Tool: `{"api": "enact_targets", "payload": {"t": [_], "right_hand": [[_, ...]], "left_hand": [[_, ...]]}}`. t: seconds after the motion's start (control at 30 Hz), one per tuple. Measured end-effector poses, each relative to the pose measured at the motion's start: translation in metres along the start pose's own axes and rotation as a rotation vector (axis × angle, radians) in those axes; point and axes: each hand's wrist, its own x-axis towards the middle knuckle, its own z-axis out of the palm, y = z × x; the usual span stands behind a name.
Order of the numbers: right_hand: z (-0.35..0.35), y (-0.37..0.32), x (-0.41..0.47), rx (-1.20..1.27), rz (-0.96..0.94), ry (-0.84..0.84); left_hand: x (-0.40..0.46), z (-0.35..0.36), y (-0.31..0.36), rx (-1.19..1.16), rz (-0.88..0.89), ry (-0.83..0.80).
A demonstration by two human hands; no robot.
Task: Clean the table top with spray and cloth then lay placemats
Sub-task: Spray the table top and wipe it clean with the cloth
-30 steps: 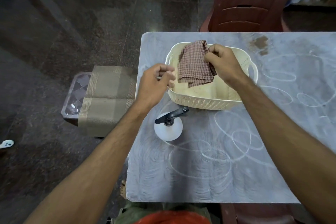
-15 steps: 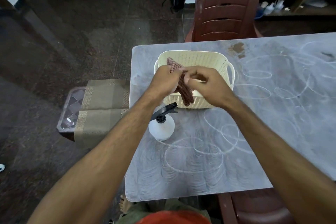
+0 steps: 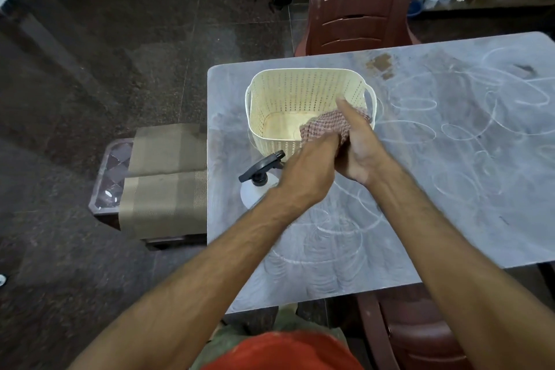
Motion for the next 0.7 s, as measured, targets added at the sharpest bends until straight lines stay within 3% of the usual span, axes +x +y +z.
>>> {"api": "enact_targets", "payload": {"t": [0.2,0.33,0.5,0.7], "right_hand": [[-0.011,0.019,0.010,-0.042,0.108,0.293],[-0.026,0.022,0.007,0.006,0.029,0.327],[-0.047,0.027,-0.009,0.002,-0.021,0.336],[-0.053,0.054,-0.028,0.008,-0.002,0.362]], "left_hand": [[-0.012,0.027,-0.007,-0.125,0.056,0.048],[-0.046,0.041,-0.034,-0.279,0.102,0.164],[-0.082,0.046,-0.088,-0.434,-0.064,0.268],[-0.102,0.055,-0.140,-0.371,-0.216,0.182]]}}
